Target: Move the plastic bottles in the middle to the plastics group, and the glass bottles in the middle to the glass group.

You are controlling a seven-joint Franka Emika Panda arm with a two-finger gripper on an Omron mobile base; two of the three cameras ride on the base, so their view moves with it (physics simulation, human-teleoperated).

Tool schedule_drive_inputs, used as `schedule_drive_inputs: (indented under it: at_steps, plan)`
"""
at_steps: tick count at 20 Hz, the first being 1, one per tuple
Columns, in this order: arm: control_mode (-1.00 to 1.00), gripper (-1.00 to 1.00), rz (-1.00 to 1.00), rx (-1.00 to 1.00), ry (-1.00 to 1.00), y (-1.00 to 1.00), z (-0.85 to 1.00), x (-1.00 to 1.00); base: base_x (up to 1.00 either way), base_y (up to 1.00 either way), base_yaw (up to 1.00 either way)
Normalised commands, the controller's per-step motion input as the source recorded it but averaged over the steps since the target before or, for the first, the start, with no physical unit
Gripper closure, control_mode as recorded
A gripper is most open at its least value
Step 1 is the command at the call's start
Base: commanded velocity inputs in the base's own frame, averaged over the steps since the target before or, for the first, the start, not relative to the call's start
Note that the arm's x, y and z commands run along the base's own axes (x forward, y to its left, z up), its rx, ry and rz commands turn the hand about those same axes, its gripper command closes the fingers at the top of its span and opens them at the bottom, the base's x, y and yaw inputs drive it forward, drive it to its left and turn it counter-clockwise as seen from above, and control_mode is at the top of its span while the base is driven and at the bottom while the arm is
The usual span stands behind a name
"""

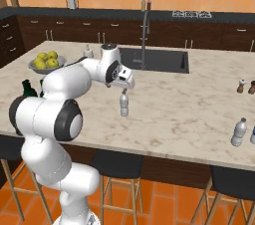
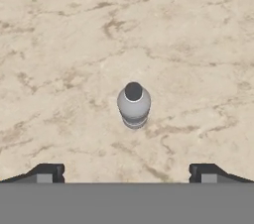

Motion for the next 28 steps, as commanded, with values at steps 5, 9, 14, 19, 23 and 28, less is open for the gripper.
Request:
schedule_drive_inputs:
  at_steps: [5, 9, 14, 19, 23, 28]
  plan:
    - [-1.00, -1.00, -0.17, 0.00, 0.00, -0.04, -0.36, 0.38, 0.00, 0.00, 0.00]
    - [-1.00, -1.00, -0.11, 0.00, 0.01, 0.00, -0.43, 0.34, 0.00, 0.00, 0.00]
    - [-1.00, -1.00, -0.02, 0.00, 0.08, -0.14, -0.09, 0.03, 0.00, 0.00, 0.00]
    - [-1.00, -1.00, 0.00, 0.00, 0.09, -0.25, -0.07, 0.00, 0.00, 0.00, 0.00]
    - [-1.00, -1.00, 0.06, 0.00, 0.08, -0.01, -0.02, 0.00, 0.00, 0.00, 0.00]
    - [-1.00, -1.00, 0.10, 0.00, 0.04, 0.03, -0.07, 0.12, 0.00, 0.00, 0.00]
